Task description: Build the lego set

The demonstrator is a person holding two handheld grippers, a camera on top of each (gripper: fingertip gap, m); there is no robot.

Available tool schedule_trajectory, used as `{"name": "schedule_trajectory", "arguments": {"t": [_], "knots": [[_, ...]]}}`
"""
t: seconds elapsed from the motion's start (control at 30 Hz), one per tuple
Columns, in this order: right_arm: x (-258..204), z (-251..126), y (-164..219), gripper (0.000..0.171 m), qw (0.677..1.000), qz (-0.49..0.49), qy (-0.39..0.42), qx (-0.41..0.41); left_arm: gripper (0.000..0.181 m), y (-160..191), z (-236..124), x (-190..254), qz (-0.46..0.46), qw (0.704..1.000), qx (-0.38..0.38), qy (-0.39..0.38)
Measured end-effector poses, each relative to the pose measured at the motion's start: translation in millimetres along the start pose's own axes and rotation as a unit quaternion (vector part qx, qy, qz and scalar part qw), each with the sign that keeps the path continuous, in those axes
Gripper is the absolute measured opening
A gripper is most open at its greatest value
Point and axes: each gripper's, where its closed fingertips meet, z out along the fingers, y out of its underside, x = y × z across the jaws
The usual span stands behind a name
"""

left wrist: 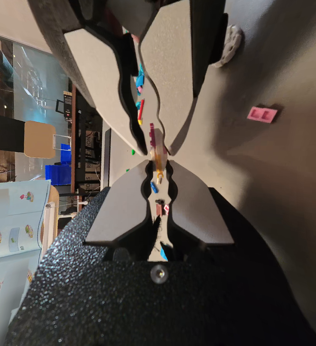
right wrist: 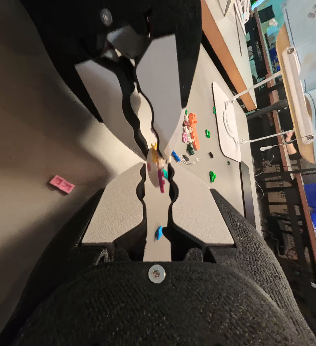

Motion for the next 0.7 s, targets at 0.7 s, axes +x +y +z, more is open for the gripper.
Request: {"name": "schedule_trajectory", "arguments": {"t": [0.7], "knots": [[6.2, -4.0, 4.8, 0.016, 1.000, 0.001, 0.015, -0.024, 0.015, -6.4, 1.2, -4.5, -0.101, 0.994, 0.014, 0.025]]}}
